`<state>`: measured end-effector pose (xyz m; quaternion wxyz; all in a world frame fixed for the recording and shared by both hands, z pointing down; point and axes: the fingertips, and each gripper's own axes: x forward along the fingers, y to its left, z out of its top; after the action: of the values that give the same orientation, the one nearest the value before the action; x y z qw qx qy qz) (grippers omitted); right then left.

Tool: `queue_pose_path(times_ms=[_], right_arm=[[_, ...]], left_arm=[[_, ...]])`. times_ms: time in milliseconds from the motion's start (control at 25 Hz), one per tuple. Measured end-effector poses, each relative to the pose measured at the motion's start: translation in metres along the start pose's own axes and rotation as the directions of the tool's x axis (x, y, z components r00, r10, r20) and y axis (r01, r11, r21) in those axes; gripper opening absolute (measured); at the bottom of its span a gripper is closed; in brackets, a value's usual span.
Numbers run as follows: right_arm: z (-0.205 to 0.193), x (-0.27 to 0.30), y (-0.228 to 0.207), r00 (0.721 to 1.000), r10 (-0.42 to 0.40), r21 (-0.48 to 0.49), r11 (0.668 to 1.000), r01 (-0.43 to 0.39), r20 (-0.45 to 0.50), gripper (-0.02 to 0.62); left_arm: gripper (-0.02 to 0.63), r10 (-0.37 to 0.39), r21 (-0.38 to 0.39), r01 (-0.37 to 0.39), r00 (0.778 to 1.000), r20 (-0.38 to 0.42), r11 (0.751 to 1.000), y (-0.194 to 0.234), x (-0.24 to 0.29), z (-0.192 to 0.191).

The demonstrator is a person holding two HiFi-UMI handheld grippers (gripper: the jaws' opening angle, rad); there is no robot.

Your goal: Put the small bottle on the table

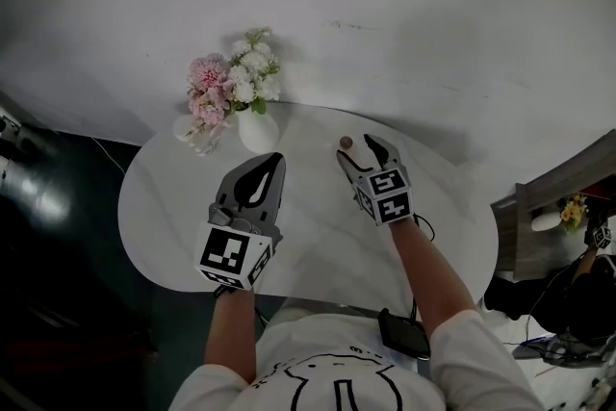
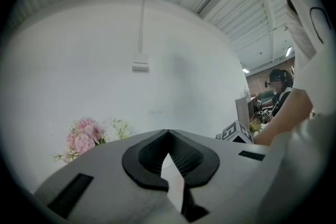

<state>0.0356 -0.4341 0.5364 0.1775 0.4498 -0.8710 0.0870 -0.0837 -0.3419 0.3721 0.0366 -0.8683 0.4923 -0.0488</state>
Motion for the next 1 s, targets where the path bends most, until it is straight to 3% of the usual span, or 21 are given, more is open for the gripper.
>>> queue_pose_path(times_ms=[160,240,320,400,800,1000], right_arm=[[0.013,-0.027,0.006,0.999,0.024,-0.003,1.0,-0.024,0.022,0.264],[0.021,-0.041,0.007,0.999,0.022,-0.022,1.0,-0.021,0.042,0.091],[0.027,-0.054,0.009,0.998,0.024,-0.04,0.999,-0.022,0.051,0.078],[0.033,-0.065,0.01,0.998,0.019,-0.057,0.998,-0.015,0.061,-0.005],[0.084,-0.12,0.029,0.987,-0.014,-0.081,0.996,0.027,0.161,-0.006],[0.114,-0.149,0.045,0.973,-0.075,-0.119,0.988,0.102,0.219,-0.007]], left_arm=[[0.002,0.008,0.012,-0.009,1.0,0.015,1.0,-0.012,-0.009,0.018],[0.003,0.006,0.02,-0.007,1.0,0.022,1.0,-0.018,-0.012,0.024],[0.003,0.003,0.024,-0.004,1.0,0.028,1.0,-0.021,-0.014,0.029],[0.003,-0.001,0.029,0.0,0.999,0.035,1.0,-0.022,-0.015,0.034],[0.003,-0.04,0.063,0.036,0.997,0.072,0.997,-0.021,-0.023,0.052],[0.003,-0.051,0.054,0.046,0.994,0.101,0.998,-0.007,-0.029,0.062]])
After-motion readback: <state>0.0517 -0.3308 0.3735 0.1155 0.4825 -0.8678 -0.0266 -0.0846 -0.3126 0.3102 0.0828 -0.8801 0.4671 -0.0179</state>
